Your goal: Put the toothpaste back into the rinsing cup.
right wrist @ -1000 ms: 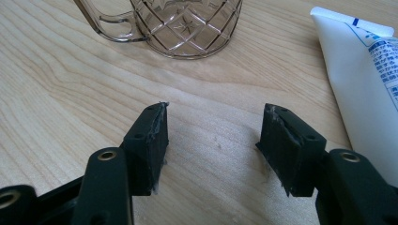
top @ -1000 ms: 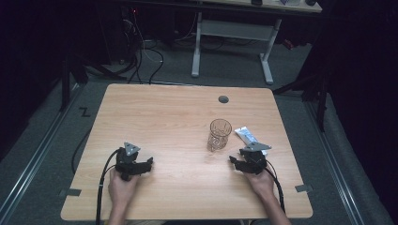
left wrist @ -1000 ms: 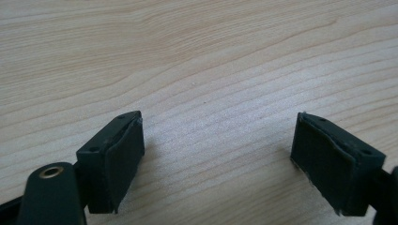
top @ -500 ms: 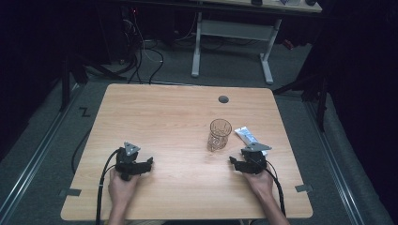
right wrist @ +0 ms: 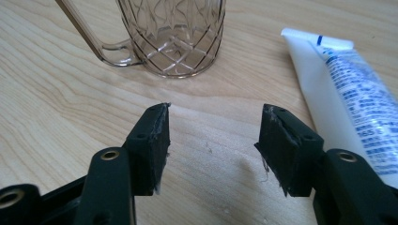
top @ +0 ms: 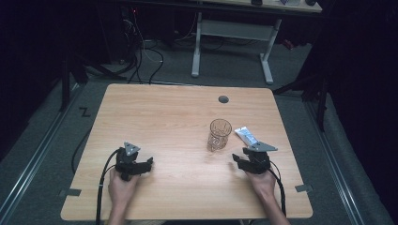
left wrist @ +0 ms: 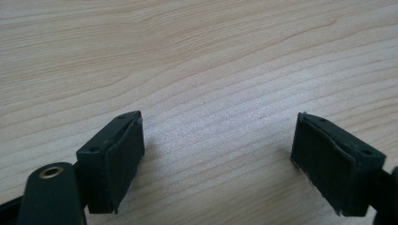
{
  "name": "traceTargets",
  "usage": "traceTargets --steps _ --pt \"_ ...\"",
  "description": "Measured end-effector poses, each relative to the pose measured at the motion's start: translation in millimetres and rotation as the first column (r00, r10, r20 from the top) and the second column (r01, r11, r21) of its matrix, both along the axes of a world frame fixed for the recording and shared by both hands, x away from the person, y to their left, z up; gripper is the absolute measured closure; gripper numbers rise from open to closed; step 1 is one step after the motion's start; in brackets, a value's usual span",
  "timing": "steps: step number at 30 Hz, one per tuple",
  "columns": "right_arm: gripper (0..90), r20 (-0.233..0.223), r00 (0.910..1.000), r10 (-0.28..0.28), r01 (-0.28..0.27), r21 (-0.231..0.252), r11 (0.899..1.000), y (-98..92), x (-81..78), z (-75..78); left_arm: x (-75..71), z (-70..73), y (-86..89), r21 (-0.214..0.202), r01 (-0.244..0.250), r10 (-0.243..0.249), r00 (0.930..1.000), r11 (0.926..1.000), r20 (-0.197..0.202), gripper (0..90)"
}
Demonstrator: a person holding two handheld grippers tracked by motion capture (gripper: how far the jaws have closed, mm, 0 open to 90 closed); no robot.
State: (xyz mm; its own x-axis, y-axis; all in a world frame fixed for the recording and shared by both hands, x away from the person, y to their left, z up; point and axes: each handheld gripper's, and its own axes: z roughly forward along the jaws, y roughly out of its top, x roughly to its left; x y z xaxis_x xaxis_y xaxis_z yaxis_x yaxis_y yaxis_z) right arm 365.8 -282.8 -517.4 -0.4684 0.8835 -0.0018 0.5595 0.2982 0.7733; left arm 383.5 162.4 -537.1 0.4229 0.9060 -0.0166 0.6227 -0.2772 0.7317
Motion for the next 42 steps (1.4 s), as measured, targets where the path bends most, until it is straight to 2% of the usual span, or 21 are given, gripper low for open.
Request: traceTargets --steps 7,8,10,18,20,23,31,33,38,42 --pt "48.9 0.029 0.9995 -0.013 0.012 0.034 0.999 -7.7 -8.1 4.7 0.0 0.0 -0.1 -0.001 -0.001 0.001 1.0 1.0 0.001 17.6" --pt "50.3 0.013 0.9998 -0.016 0.015 0.053 0.998 -11.3 -9.2 4.8 0.0 -0.1 -0.1 0.0 -0.001 0.001 1.0 1.0 0.001 17.5" --pt "50.7 0.001 0.9998 -0.017 0.017 0.058 0.998 -13.4 -9.9 4.4 0.0 -0.1 -0.1 0.0 -0.001 0.001 1.0 1.0 0.001 17.6" --pt "50.7 0.009 0.9996 -0.027 0.026 0.067 0.997 -17.9 -15.5 5.4 0.0 -0.1 -0.1 0.0 -0.001 0.001 1.0 1.0 0.001 17.6" --pt "50.5 0.022 0.9993 -0.029 0.028 0.076 0.997 -19.8 -18.2 7.5 0.0 0.0 0.0 0.0 0.0 0.0 1.0 1.0 0.0 17.5" --pt "50.5 0.067 0.997 -0.038 0.033 0.068 0.997 -22.3 -23.0 9.9 0.0 -0.1 -0.1 0.0 0.0 0.0 1.0 1.0 0.001 17.5" --pt "49.4 0.09 0.9932 -0.074 0.066 0.087 0.994 -31.3 -30.2 11.8 0.0 0.0 -0.1 0.001 0.0 0.0 1.0 1.0 0.0 17.5" --pt "48.6 0.115 0.9893 -0.09 0.081 0.081 0.993 -33.8 -31.6 12.1 0.0 -0.1 -0.1 0.001 0.0 0.0 1.0 1.0 0.001 17.5" --pt "48.4 0.096 0.9892 -0.11 0.102 0.092 0.991 -38.6 -29.6 14.2 0.0 0.0 -0.1 0.001 0.0 0.0 1.0 1.0 0.0 17.5" --pt "47.6 0.098 0.9887 -0.113 0.104 0.096 0.99 -42.8 -28.3 17.5 0.0 -0.1 -0.1 0.0 0.0 0.0 1.0 1.0 0.001 17.5"
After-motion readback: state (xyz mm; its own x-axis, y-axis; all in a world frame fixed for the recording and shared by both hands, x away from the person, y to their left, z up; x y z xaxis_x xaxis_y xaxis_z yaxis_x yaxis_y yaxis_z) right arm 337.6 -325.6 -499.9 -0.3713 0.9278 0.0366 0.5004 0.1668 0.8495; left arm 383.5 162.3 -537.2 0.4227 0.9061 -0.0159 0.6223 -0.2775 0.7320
